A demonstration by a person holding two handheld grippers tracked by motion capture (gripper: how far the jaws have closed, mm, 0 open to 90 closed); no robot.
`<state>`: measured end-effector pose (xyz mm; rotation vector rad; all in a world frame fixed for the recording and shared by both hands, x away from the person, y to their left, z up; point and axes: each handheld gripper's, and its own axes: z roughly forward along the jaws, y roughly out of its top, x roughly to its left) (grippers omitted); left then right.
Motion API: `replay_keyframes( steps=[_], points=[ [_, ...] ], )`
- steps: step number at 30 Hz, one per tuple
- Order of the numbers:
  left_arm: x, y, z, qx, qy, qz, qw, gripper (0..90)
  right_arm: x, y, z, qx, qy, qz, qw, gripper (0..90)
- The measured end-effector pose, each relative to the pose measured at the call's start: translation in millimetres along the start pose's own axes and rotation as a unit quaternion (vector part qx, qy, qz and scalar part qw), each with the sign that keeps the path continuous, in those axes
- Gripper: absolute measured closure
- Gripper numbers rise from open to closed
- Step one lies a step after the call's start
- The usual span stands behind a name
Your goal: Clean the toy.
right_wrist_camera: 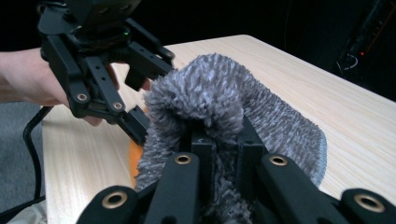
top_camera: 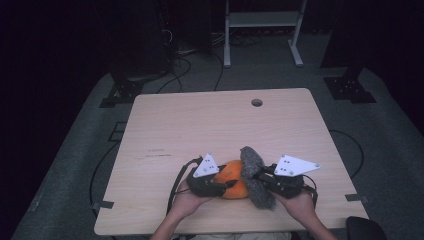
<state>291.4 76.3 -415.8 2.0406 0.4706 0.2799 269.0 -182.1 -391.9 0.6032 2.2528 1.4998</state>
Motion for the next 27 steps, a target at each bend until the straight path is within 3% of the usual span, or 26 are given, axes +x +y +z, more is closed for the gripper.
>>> replay_keyframes(
  steps=[2, 3, 5, 7, 8, 10, 12, 13, 16, 18, 20, 25, 27],
  points=[
    [-2.8, -2.0, 1.4, 0.005, -0.003, 0.016, 0.9999, 40.3, -4.0, -5.1, 5.6, 0.014, -0.003, 0.003, 0.9999, 81.4],
    [-2.6, -2.5, 2.1, 0.004, -0.008, 0.019, 0.9998, 33.2, -8.6, -10.3, 7.3, 0.018, 0.0, 0.016, 0.9997, 81.4],
    [-0.1, -4.1, 2.5, -0.001, -0.012, 0.028, 0.9995, 23.0, -12.3, -15.9, 7.4, 0.023, -0.007, 0.019, 0.9995, 81.4],
    [3.6, -5.7, 4.5, -0.001, -0.018, 0.017, 0.9997, 13.9, -16.8, -19.7, 4.3, 0.025, -0.013, 0.028, 0.9992, 81.4],
    [5.7, -7.8, 8.5, 0.012, -0.017, 0.015, 0.9997, 9.9, -19.6, -20.9, 2.5, 0.027, -0.018, 0.029, 0.9991, 81.4],
    [7.0, -12.9, 16.0, 0.031, -0.009, 0.026, 0.9991, 10.2, -25.6, -23.3, 0.2, 0.024, -0.019, 0.046, 0.9985, 81.4],
    [8.9, -15.2, 17.0, 0.021, -0.013, 0.008, 0.9997, 14.1, -24.6, -22.7, 0.6, 0.021, -0.016, 0.046, 0.9986, 81.4],
    [9.2, -15.5, 15.4, 0.015, -0.01, 0.01, 0.9998, 20.2, -21.5, -20.6, 0.7, 0.017, -0.011, 0.044, 0.9988, 81.3],
    [7.5, -14.1, 11.4, 0.0, -0.01, 0.01, 0.9999, 38.7, -6.3, -6.6, 1.9, -0.003, 0.008, 0.023, 0.9997, 81.3],
    [3.4, -10.6, 8.3, 0.003, -0.005, 0.028, 0.9996, 41.9, 1.3, 1.0, 4.3, -0.01, 0.012, 0.005, 0.9999, 81.3],
    [1.7, -7.7, 1.7, -0.007, -0.003, 0.028, 0.9996, 42.8, 2.2, 1.9, 7.9, -0.001, -0.001, -0.009, 1.0, 81.4],
    [4.9, -6.2, -9.2, 0.003, 0.012, 0.031, 0.9994, 43.1, -22.6, -21.5, 5.9, 0.029, -0.023, 0.04, 0.9985, 81.3],
    [4.3, -4.9, -7.5, 0.008, 0.014, 0.03, 0.9994, 43.2, -21.0, -21.3, 3.0, 0.021, -0.021, 0.045, 0.9985, 81.4]
  ],
)
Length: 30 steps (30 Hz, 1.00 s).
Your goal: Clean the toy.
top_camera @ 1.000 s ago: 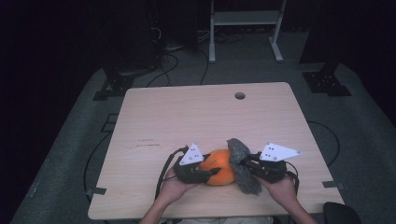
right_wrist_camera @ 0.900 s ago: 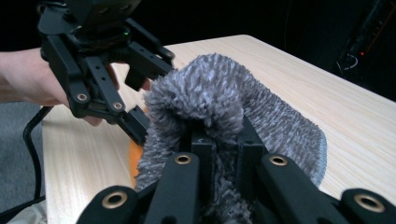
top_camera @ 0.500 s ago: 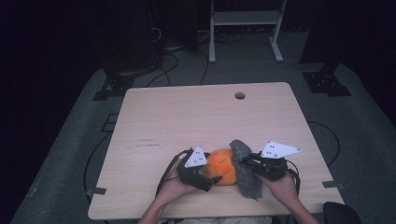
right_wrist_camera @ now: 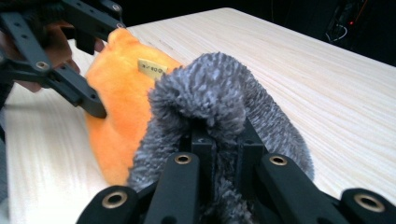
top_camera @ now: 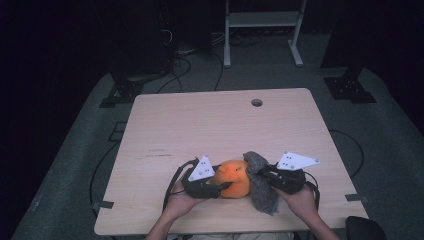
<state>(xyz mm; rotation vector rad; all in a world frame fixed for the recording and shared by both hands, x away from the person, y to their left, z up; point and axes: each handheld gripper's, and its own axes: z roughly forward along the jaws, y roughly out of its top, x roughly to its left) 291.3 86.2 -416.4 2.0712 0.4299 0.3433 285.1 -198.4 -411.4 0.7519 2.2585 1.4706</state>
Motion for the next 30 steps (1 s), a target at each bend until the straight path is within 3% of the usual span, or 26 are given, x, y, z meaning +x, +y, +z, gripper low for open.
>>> replay_keyframes(
  steps=[4, 7, 11, 12, 15, 17, 19, 21, 24, 27, 30],
  points=[
    [-7.1, 8.5, 6.2, 0.005, 0.004, 0.003, 1.0, 43.3, 21.8, 20.0, -2.1, -0.034, 0.022, -0.033, 0.9986, 81.3],
    [-11.2, 12.7, 2.9, -0.007, -0.009, -0.004, 0.9999, 43.2, 33.3, 28.2, 4.8, -0.03, 0.026, -0.064, 0.9972, 81.4],
    [-6.9, 6.2, 0.3, -0.011, -0.021, -0.003, 0.9997, 37.7, 13.6, 13.3, 5.2, -0.012, 0.016, -0.029, 0.9994, 81.4],
    [-5.6, 4.8, 1.6, -0.011, -0.023, -0.007, 0.9996, 33.5, 9.1, 7.7, 5.1, -0.008, 0.015, -0.015, 0.9997, 81.4],
    [0.8, 1.0, 3.3, -0.021, -0.038, -0.013, 0.999, 17.1, 4.0, -1.6, 4.8, 0.005, 0.011, -0.004, 0.9999, 81.4],
    [7.6, -2.4, 5.8, -0.01, -0.041, -0.035, 0.9985, 5.6, 3.2, -1.5, 4.0, 0.004, 0.01, -0.006, 0.9999, 81.4],
    [16.5, -8.4, 10.7, 0.009, -0.068, -0.073, 0.995, 3.6, 4.2, -1.3, 4.9, 0.006, 0.01, -0.008, 0.9999, 81.4],
    [19.7, -12.6, 11.7, 0.005, -0.079, -0.091, 0.9927, 4.6, 3.8, -1.9, 6.4, 0.008, 0.01, -0.012, 0.9999, 81.4],
    [15.1, -7.9, 4.9, 0.001, -0.056, -0.064, 0.9964, 25.6, 1.3, -2.4, 5.2, 0.007, 0.007, -0.005, 0.9999, 81.3],
    [7.7, 3.4, -0.9, 0.011, -0.008, -0.029, 0.9995, 32.1, 3.8, 4.4, -0.7, -0.012, 0.016, 0.006, 0.9998, 81.2],
    [6.4, 7.3, -0.9, 0.021, 0.006, -0.03, 0.9993, 33.3, 12.6, 17.6, -6.0, -0.045, 0.029, 0.001, 0.9986, 81.3]
  ],
)
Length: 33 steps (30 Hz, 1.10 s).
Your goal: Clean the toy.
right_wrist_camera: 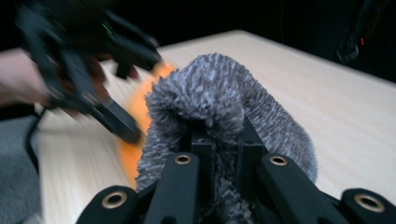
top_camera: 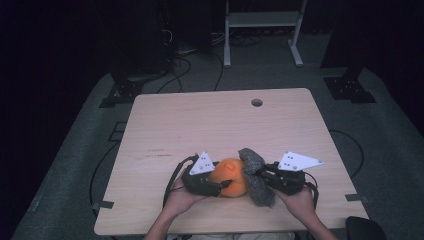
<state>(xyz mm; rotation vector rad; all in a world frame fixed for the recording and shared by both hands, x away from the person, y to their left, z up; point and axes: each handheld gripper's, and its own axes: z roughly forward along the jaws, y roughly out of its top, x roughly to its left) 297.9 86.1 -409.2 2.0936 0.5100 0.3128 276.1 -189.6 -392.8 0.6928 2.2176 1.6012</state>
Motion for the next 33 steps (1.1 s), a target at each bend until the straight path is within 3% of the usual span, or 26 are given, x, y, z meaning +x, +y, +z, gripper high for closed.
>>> replay_keyframes(
  steps=[3, 4, 6, 10, 13, 17, 19, 20, 22, 24, 26, 28, 33],
  points=[
    [-6.6, 4.1, 1.0, -0.008, -0.003, 0.003, 1.0, 33.5, 9.4, 8.5, 4.7, -0.008, 0.008, -0.016, 0.9998, 81.3],
    [-9.1, 6.1, 1.0, -0.013, -0.014, 0.004, 0.9998, 32.7, 10.5, 8.3, 8.7, -0.001, 0.007, -0.022, 0.9997, 81.3],
    [-12.0, 6.9, 3.8, -0.005, -0.017, 0.013, 0.9998, 26.2, 7.2, 2.5, 15.5, 0.012, 0.0, -0.023, 0.9997, 81.3],
    [-2.0, 0.6, 2.6, -0.033, -0.049, -0.01, 0.9982, 14.8, -5.0, -11.5, 14.6, 0.021, -0.006, 0.002, 0.9998, 81.3],
    [6.8, -4.6, 1.8, -0.042, -0.048, -0.025, 0.9977, 8.3, -10.9, -14.1, 11.1, 0.023, -0.015, 0.009, 0.9996, 81.3],
    [15.5, -13.7, 11.9, -0.033, -0.088, -0.076, 0.9927, 7.1, -14.1, -16.4, 7.6, 0.022, -0.016, 0.017, 0.9995, 81.3],
    [13.2, -15.0, 11.3, -0.044, -0.079, -0.072, 0.9933, 16.1, -13.4, -16.4, 7.4, 0.022, -0.015, 0.018, 0.9995, 81.3],
    [11.9, -13.5, 8.8, -0.047, -0.067, -0.061, 0.9947, 22.7, -13.4, -15.9, 6.7, 0.019, -0.015, 0.019, 0.9995, 81.3],
    [9.5, -10.1, 6.1, -0.052, -0.052, -0.057, 0.9957, 32.1, -11.0, -12.1, 3.4, 0.004, -0.006, 0.025, 0.9997, 81.3],
    [6.1, -5.5, 4.0, -0.053, -0.019, -0.046, 0.9974, 35.2, -5.1, -5.9, 1.6, -0.004, -0.004, 0.011, 0.9999, 81.3],
    [3.9, -2.4, 3.6, -0.045, -0.004, -0.035, 0.9984, 36.5, 2.2, 0.0, 3.9, -0.011, 0.004, -0.003, 0.9999, 81.2],
    [2.0, -3.5, 2.9, -0.044, -0.006, -0.031, 0.9985, 36.8, 8.2, 2.1, 10.4, -0.001, -0.001, -0.026, 0.9996, 81.2],
    [0.1, -3.6, -3.7, -0.045, -0.015, -0.019, 0.9987, 37.3, -7.4, -4.3, 9.1, 0.005, -0.023, -0.007, 0.9997, 81.3]
  ],
)
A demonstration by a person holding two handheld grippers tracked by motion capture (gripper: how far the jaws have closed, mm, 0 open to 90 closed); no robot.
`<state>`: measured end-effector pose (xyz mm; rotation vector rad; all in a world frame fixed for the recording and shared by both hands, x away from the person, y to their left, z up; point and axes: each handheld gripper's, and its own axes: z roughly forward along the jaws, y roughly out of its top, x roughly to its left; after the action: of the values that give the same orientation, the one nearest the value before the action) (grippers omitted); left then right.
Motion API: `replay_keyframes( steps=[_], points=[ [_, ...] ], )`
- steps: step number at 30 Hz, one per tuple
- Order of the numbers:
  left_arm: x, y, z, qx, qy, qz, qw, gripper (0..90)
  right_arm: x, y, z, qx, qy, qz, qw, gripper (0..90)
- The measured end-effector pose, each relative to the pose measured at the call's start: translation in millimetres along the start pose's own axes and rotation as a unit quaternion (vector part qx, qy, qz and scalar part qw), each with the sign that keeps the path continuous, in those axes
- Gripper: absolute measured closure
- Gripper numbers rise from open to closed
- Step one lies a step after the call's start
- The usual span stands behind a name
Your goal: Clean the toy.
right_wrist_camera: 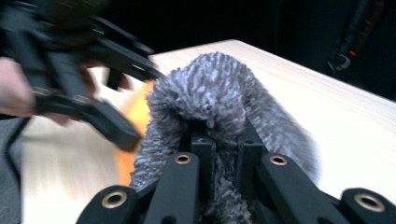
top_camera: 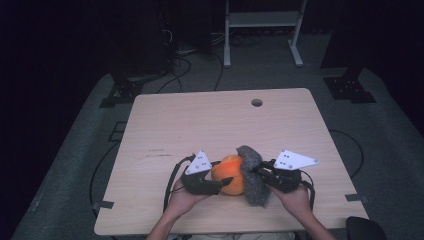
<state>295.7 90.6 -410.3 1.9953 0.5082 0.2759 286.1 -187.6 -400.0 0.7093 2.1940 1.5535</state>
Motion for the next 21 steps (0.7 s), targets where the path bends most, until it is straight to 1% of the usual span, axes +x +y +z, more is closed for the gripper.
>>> replay_keyframes(
  steps=[2, 3, 4, 5, 6, 7, 8, 9, 10, 11, 12, 13, 15, 16, 18, 19, 21],
  points=[
    [0.1, -1.1, 2.4, 0.003, -0.017, 0.001, 0.9999, 32.9, -3.7, -4.2, -1.2, 0.007, -0.003, 0.005, 1.0, 81.2],
    [1.1, -1.8, 3.3, 0.002, -0.025, -0.002, 0.9997, 28.4, -3.9, -6.0, -0.8, 0.009, -0.003, 0.005, 0.9999, 81.2],
    [4.1, -2.9, 3.1, 0.0, -0.043, -0.01, 0.999, 22.8, -3.4, -7.1, -0.6, 0.011, -0.004, 0.007, 0.9999, 81.2],
    [8.8, -4.8, 1.7, -0.001, -0.054, -0.016, 0.9984, 16.6, -3.3, -8.1, -0.1, 0.012, -0.007, 0.003, 0.9999, 81.2],
    [11.4, -6.9, 0.5, -0.003, -0.052, -0.018, 0.9985, 12.9, -3.8, -8.5, 0.1, 0.013, -0.006, 0.006, 0.9999, 81.2],
    [15.7, -10.7, 0.4, -0.006, -0.044, -0.027, 0.9987, 12.7, -4.5, -8.3, 0.1, 0.013, -0.006, 0.006, 0.9999, 81.2],
    [17.9, -12.3, 2.4, 0.003, -0.044, -0.035, 0.9984, 11.1, -5.3, -8.1, 0.7, 0.014, -0.007, 0.006, 0.9999, 81.2],
    [19.4, -14.4, 7.7, 0.016, -0.048, -0.042, 0.9978, 10.4, -5.8, -7.9, 1.3, 0.013, -0.007, 0.007, 0.9999, 81.2],
    [18.7, -16.0, 10.8, 0.017, -0.052, -0.037, 0.9978, 10.2, -6.5, -7.7, 2.3, 0.013, -0.006, 0.006, 0.9999, 81.2],
    [16.4, -17.0, 12.0, 0.013, -0.045, -0.026, 0.9986, 12.7, -6.4, -7.5, 2.7, 0.014, -0.006, 0.005, 0.9999, 81.2],
    [14.3, -17.2, 11.9, 0.005, -0.035, -0.017, 0.9992, 19.3, -5.7, -7.3, 2.6, 0.013, -0.007, 0.004, 0.9999, 81.2],
    [13.3, -16.8, 11.4, 0.003, -0.028, -0.014, 0.9995, 25.1, -4.5, -6.9, 1.8, 0.012, -0.008, 0.001, 0.9999, 81.2],
    [11.2, -14.6, 10.2, -0.006, -0.012, -0.015, 0.9998, 33.9, -1.3, -4.6, -1.1, 0.007, -0.008, -0.002, 0.9999, 81.2],
    [9.5, -12.3, 10.2, -0.006, -0.003, -0.018, 0.9998, 36.5, 0.1, -3.1, -1.9, 0.003, -0.006, -0.006, 1.0, 81.2],
    [3.7, -8.0, 11.1, 0.002, 0.018, 0.003, 0.9998, 38.9, 6.5, 2.7, -2.0, -0.005, 0.004, -0.011, 0.9999, 81.1],
    [2.4, -7.5, 11.1, 0.004, 0.02, 0.007, 0.9998, 39.1, 9.0, 5.0, -1.3, -0.003, 0.009, -0.014, 0.9999, 81.1],
    [0.4, -7.5, 8.0, 0.004, 0.011, 0.009, 0.9999, 39.2, 11.9, 7.2, 0.9, 0.001, 0.008, -0.025, 0.9997, 81.1]
  ],
)
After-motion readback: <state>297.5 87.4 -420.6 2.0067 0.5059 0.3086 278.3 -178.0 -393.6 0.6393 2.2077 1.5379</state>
